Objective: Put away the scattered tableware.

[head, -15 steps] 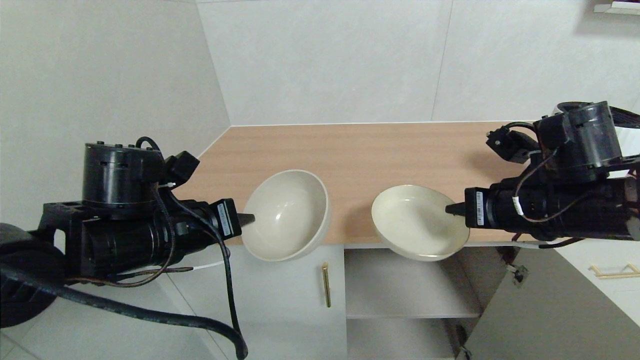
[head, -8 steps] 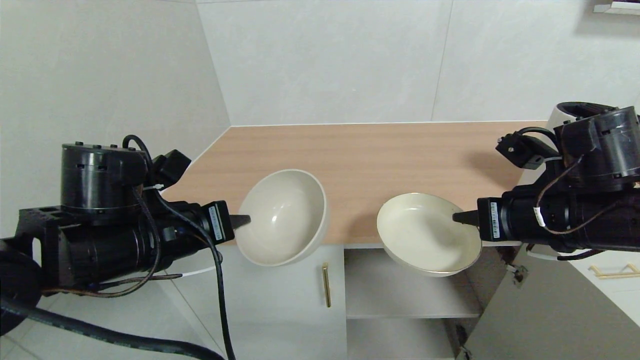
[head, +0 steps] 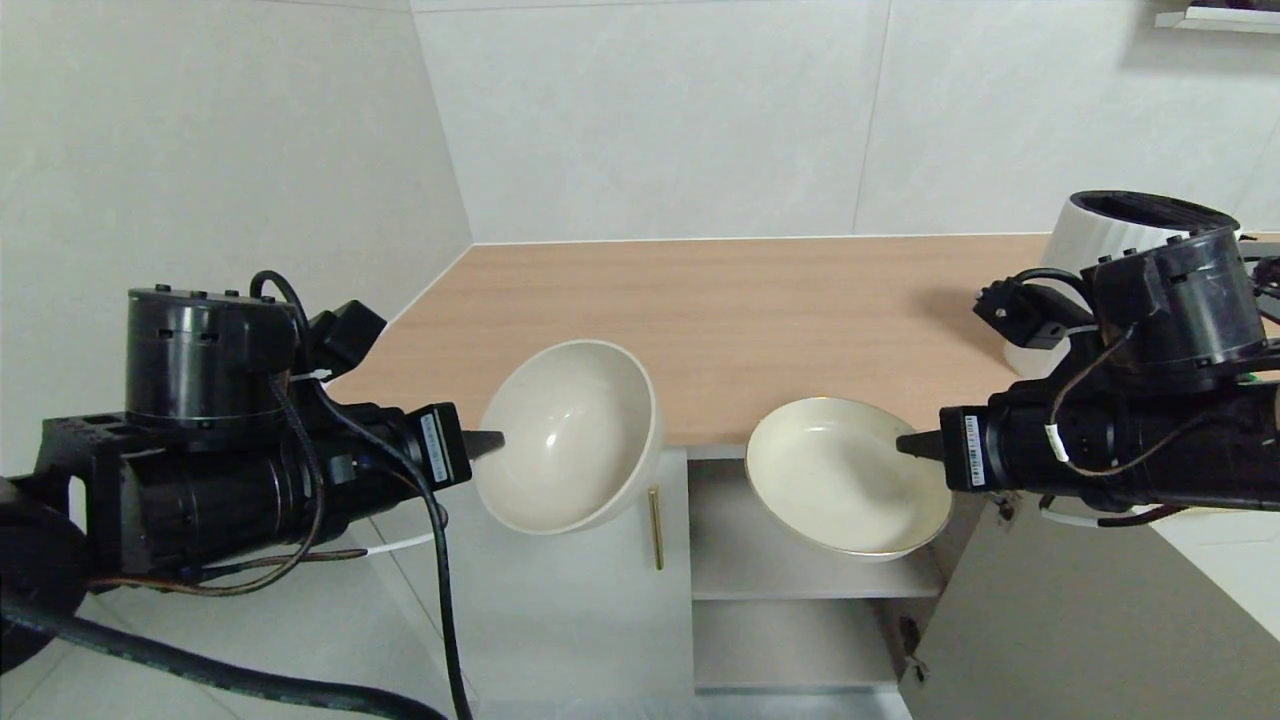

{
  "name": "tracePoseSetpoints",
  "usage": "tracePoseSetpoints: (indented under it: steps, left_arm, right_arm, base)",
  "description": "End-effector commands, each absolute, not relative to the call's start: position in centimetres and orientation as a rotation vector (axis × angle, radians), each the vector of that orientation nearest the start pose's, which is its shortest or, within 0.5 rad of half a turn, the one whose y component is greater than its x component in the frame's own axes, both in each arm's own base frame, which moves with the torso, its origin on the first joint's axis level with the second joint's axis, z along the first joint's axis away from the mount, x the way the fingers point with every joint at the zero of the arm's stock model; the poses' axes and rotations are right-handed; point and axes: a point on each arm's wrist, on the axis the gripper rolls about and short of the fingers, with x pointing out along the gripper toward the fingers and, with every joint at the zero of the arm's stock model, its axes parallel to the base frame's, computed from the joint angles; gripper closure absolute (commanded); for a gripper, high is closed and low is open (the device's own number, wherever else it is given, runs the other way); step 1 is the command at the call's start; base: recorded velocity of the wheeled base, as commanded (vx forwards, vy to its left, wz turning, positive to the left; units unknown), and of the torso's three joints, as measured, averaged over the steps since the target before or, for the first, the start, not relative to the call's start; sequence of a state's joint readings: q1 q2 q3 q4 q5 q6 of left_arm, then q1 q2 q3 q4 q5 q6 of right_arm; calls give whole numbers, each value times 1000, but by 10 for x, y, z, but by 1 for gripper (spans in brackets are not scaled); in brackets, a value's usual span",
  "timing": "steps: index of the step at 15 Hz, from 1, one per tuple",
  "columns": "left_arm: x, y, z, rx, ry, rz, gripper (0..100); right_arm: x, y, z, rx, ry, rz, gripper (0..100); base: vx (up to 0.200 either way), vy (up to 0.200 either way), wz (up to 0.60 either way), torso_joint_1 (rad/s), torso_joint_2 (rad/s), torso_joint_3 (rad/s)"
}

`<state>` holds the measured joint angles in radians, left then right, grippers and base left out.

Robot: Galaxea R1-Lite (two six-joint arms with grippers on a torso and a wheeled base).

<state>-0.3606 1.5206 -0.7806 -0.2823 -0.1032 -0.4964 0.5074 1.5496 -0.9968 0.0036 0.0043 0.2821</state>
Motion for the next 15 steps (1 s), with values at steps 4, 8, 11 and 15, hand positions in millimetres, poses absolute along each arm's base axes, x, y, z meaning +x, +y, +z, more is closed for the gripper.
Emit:
tracePoseSetpoints:
  steps: [4, 8, 11, 15]
  left_arm:
    - [241, -93, 191, -420, 566, -331, 100]
    - [243, -94, 188, -418, 576, -328, 100]
    - [244, -95, 186, -416, 582, -327, 100]
    - [244, -95, 186, -416, 582, -327, 100]
  right_arm:
    - [239, 133, 213, 124, 629, 413, 100]
    - [243, 135, 207, 118, 646, 409, 100]
    - [244, 136, 206, 117, 651, 408, 100]
    - [246, 137, 204, 115, 658, 406, 100]
  base:
    - [0, 0, 0, 0, 0, 0]
    - [0, 0, 0, 0, 0, 0]
    - [0, 0, 0, -119, 299, 168]
    - [0, 0, 0, -190, 467, 270]
